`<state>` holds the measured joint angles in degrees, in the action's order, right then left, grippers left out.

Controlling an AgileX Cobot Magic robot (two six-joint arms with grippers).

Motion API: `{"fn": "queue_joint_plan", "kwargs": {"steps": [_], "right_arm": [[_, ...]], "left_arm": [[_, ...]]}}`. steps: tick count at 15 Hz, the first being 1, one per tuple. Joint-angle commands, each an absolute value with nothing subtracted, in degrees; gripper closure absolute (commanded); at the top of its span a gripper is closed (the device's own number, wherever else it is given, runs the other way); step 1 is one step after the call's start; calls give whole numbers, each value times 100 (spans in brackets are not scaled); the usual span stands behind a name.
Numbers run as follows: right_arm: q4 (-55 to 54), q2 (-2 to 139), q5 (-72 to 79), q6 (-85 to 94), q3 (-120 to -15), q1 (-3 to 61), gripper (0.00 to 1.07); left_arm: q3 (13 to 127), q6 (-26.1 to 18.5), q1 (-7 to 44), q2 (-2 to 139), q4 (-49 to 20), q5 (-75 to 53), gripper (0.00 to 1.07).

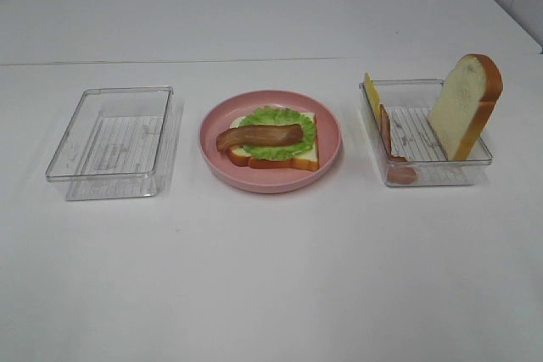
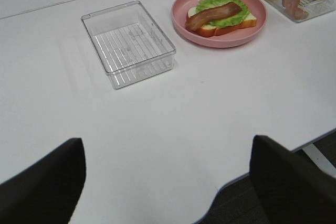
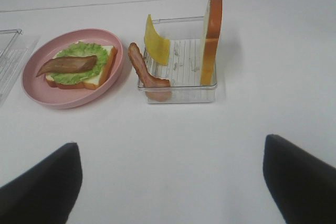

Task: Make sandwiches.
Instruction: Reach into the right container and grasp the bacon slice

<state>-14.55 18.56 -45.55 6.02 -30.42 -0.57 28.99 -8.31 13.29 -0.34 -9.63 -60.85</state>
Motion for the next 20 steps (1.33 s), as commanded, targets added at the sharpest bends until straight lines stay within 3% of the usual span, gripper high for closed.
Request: {"fn": "queue_joint_plan", "kwargs": {"steps": [1,5,11,15,20], "right_arm": [[-1599,2727,-4057,602,-3249,-103,20],[-1610,4830,-4062,928,-4246,-103,20],[-1616,8274,-6440,1117,-6990,-92,26],[-1650,9374,-7036,1071,-8222,-92,35],[-1742,10141,-7036,1071,-8709,-69,36]], "left_arm": [[2871,-716,1335,-155,-945,-6005,25],[2871,-716,1335,-155,-911,-6005,25],[2871,-716,1335,-155,-905,-6005,25],[2871,-716,1335,-155,-905,-6005,25],[2871,-716,1335,-155,-905,-6005,25]]}}
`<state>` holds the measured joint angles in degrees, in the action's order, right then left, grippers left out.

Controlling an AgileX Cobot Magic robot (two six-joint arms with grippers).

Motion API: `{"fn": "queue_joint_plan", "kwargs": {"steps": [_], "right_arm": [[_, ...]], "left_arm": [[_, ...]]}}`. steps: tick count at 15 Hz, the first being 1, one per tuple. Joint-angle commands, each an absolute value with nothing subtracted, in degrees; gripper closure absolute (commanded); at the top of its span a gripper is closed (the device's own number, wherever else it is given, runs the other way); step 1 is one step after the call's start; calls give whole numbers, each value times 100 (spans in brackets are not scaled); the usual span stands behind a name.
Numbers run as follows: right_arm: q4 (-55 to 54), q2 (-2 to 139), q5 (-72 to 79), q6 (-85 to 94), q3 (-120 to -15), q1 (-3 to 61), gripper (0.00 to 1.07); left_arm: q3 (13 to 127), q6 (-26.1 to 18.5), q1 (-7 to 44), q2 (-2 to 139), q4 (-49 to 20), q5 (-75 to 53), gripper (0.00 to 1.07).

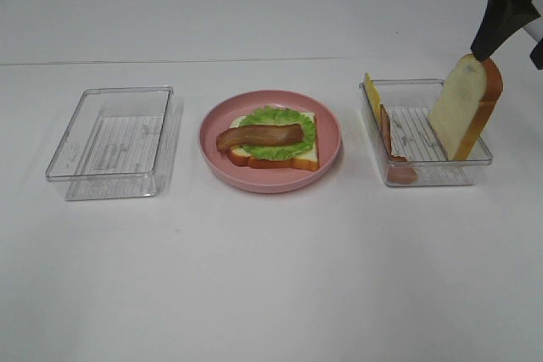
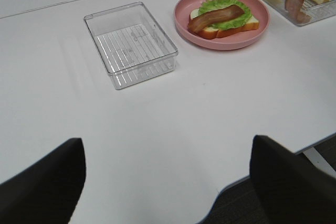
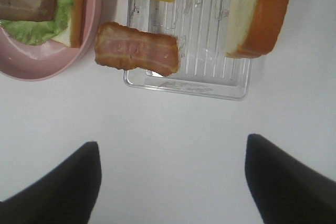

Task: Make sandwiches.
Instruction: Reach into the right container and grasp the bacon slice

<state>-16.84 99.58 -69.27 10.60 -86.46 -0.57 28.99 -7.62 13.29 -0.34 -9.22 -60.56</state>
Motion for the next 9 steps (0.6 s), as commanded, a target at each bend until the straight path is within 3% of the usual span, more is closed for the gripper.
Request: {"fn": "queue_joint_plan", "kwargs": {"steps": [1,6,9], "right_arm": [[-1576,10348,-6870,1083,-8715,241,36],[-1461,10921,-6474,922,-8904,1083,36],[-1593,11448,-6474,848,-9397,1249,36]], "left_arm": [[2871,-716,1335,-155,-905,-6005,25],[2871,-716,1335,-155,-900,-6005,25],[2871,-722,1335,-155,-900,-6005,25]]}}
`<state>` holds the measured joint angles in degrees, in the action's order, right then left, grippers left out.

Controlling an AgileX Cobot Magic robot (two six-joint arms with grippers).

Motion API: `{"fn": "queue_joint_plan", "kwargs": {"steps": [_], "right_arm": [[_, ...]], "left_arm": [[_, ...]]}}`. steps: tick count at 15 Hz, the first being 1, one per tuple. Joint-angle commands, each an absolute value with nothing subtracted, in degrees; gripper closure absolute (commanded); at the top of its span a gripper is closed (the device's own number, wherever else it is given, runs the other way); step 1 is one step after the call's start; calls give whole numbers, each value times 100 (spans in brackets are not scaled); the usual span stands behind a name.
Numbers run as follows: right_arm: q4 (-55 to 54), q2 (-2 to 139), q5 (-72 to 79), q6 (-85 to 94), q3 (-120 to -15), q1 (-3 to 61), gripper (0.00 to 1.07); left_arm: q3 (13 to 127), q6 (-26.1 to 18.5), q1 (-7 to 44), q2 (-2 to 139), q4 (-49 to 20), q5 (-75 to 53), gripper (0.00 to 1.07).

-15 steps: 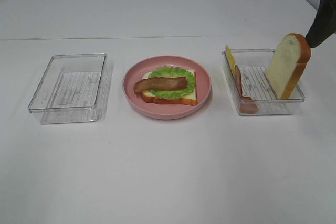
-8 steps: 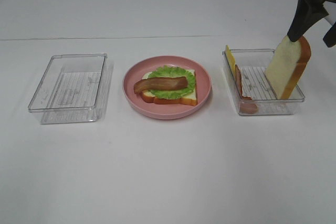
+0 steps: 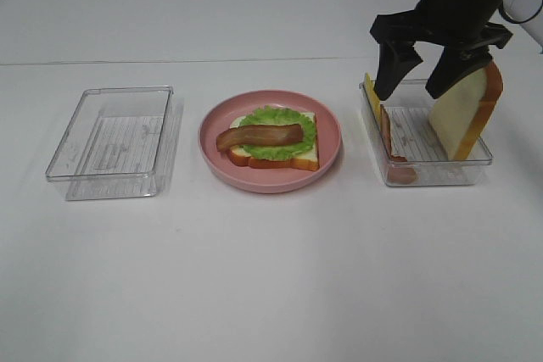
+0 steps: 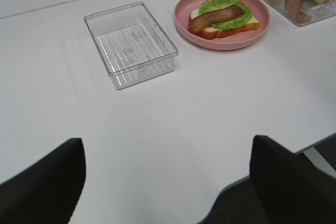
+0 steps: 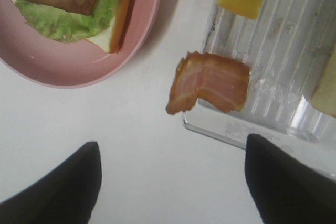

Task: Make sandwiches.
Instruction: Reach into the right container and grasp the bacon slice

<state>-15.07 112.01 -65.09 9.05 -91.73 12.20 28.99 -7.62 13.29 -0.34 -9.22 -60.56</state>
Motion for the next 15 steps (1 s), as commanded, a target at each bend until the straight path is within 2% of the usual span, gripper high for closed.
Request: {"fn": "queue_joint_plan", "kwargs": {"steps": [1,8,11,14,15], "right_arm": [[-1627,11654,-6509,802,-9591,1249,37],[-1581,12490,-6881,728,-10038,1249,44],[-1501,12571,-6824,728,-10038,1249,64],[-1484,12582,-6830,728,-10038,1249,66],[-1427,12582,-6824,728,-10038,1249,76]], "left_arm": [[2871,-722,1335,-155,-900,-6005,25],[2871,-722,1335,-155,-882,-6005,26],[2871,-722,1335,-155,-882,-6005,26],[2871,-722,1335,-155,-882,-6005,26],[2871,-722,1335,-155,-877,-6005,26]]}}
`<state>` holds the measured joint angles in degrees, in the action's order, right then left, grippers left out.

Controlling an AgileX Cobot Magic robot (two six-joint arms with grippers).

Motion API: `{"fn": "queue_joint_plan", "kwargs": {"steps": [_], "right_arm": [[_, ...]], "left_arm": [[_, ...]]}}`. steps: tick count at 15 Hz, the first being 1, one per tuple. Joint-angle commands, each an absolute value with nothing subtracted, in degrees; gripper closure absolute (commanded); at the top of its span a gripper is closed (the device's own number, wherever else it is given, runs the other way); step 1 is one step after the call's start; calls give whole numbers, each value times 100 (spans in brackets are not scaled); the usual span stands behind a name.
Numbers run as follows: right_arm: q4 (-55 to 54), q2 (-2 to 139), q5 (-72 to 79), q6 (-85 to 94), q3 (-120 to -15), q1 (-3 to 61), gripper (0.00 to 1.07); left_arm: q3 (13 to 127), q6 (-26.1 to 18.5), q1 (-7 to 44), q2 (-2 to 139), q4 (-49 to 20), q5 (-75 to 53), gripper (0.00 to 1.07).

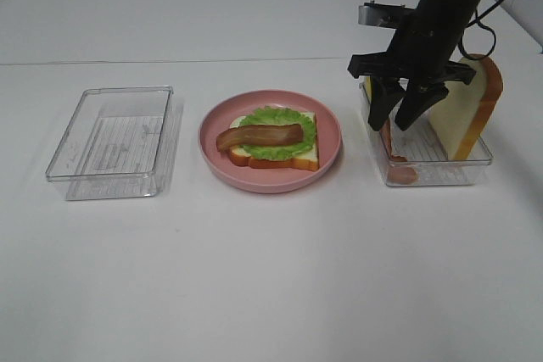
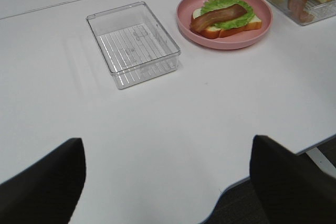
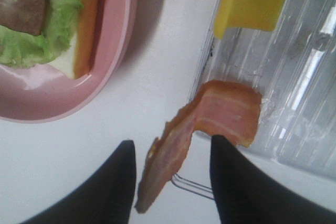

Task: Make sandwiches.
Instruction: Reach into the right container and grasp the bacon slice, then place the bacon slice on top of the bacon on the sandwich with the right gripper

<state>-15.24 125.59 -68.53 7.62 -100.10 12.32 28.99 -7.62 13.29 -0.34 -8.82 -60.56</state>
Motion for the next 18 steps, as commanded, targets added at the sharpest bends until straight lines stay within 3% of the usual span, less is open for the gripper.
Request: {"fn": "queue_joint_plan", "kwargs": {"steps": [1,3,13,18], "right_arm": [[-1409,12582,-6830,728,-10038,1249,88],[-1392,12582,-6824,728,-10038,1243,107],[-1776,11620,-6990,751,-10038,1243,107],[-3873,11299,-6939,1988,-10038,1261,107]], "left_arm": [[2871,-722,1335,-155,-877,-6005,26],[2871,-722,1335,-155,-877,-6005,26],[2871,-722,1335,-155,-877,-6005,26],[2871,-728,1335,-155,-877,-6005,26]]}}
